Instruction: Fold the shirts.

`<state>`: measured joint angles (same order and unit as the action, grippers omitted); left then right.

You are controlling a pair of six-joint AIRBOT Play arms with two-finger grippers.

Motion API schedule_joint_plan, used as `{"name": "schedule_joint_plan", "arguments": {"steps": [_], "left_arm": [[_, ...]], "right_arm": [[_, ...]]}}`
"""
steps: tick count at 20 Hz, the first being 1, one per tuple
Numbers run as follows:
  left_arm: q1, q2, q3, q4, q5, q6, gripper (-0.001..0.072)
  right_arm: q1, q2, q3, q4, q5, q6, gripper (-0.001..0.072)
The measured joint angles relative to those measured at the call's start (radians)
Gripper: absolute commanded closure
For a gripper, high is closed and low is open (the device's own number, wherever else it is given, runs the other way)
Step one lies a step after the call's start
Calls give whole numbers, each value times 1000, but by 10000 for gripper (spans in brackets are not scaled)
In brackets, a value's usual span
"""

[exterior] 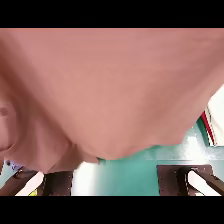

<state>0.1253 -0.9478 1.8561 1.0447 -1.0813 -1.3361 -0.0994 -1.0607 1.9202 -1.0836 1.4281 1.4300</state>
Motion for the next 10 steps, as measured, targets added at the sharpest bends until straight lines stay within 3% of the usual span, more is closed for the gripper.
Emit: {"name": "schedule_joint_plan", "arguments": {"steps": [5,10], "left_arm": [[-63,-261,-206,4,-29,24,685],[-87,-523,-279,14,63,61,681]], "right_arm": [[80,-231,-175,4,-26,1,697],[99,-443,-304,8,-125,2,696]]}}
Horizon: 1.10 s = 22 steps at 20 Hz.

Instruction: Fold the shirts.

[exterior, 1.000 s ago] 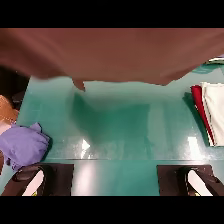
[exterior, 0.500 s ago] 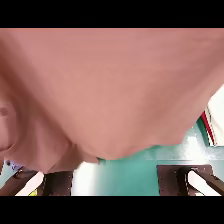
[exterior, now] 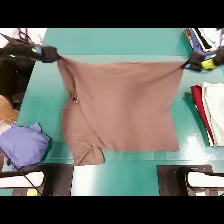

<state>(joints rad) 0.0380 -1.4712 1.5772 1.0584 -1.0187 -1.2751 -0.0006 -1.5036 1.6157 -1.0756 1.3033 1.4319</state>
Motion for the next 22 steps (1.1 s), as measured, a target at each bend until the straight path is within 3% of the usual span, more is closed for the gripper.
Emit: {"name": "schedule_joint_plan", "arguments": {"steps": [1,2,3,4,5,12,22], "left_arm": [[-1,-32,-5,2,22,2,516],[-1,-52,-9,6,29,2,195],[1,-66,-10,6,40,1,163],[4,-77,-6,6,39,-5,203],[10,-84,-2,8,26,-11,204],[101,58,-112,50,-194,-82,205],[115,537,-909,114,-273,-212,205]], "right_arm": [[1,-33,-2,5,-14,0,696],[2,-60,3,5,-22,0,688],[3,-84,14,6,-26,1,541],[3,-100,29,7,-31,1,346],[3,-111,47,8,-32,0,332],[-48,-6,27,5,74,-20,333],[-85,335,-396,7,18,-37,333]]}}
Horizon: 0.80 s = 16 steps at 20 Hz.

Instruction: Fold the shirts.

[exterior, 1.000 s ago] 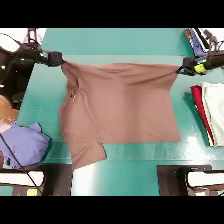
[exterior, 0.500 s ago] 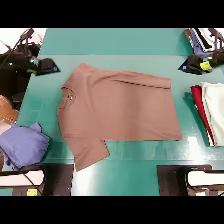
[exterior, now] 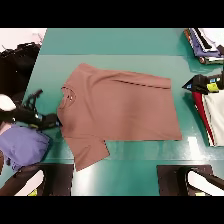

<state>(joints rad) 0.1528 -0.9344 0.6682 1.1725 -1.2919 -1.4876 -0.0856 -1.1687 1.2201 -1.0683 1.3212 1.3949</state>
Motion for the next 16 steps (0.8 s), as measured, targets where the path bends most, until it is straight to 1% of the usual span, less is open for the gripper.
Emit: {"name": "schedule_joint_plan", "arguments": {"steps": [4,9,10,11,12,13,16], "left_arm": [[0,51,-163,-47,68,-21,205],[1,68,-251,-132,164,-24,206],[1,69,-261,-151,177,-24,254],[1,70,-267,-158,190,-26,505],[1,69,-274,-157,207,-26,669],[0,69,-277,-155,216,-22,684],[0,70,-256,-177,225,-3,685]], "right_arm": [[-2,45,-54,2,-19,-1,334],[-2,61,-70,3,-28,-2,333],[-2,62,-71,3,-29,-2,333],[-2,63,-71,3,-30,-2,333],[-2,63,-72,3,-29,-2,333],[-2,63,-73,3,-27,-2,333],[-31,64,-77,-12,16,-2,333]]}}
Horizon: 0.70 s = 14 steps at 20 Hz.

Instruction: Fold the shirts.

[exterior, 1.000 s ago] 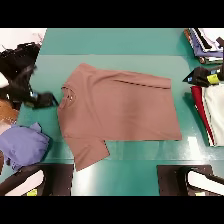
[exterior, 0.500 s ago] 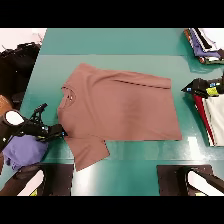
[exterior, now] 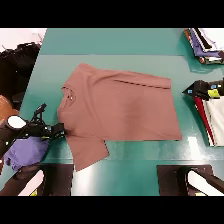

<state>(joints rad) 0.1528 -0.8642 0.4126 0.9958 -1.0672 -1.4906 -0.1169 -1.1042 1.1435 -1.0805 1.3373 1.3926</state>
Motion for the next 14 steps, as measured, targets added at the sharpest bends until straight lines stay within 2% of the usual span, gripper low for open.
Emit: {"name": "schedule_joint_plan", "arguments": {"steps": [3,9,14], "left_arm": [[0,0,68,-9,-16,21,685],[0,0,194,-15,-60,51,685],[0,0,220,-19,-61,56,685]], "right_arm": [[-77,22,-63,-64,50,0,331],[-324,95,-401,-129,89,0,322],[-359,108,-599,-73,39,-35,322]]}}
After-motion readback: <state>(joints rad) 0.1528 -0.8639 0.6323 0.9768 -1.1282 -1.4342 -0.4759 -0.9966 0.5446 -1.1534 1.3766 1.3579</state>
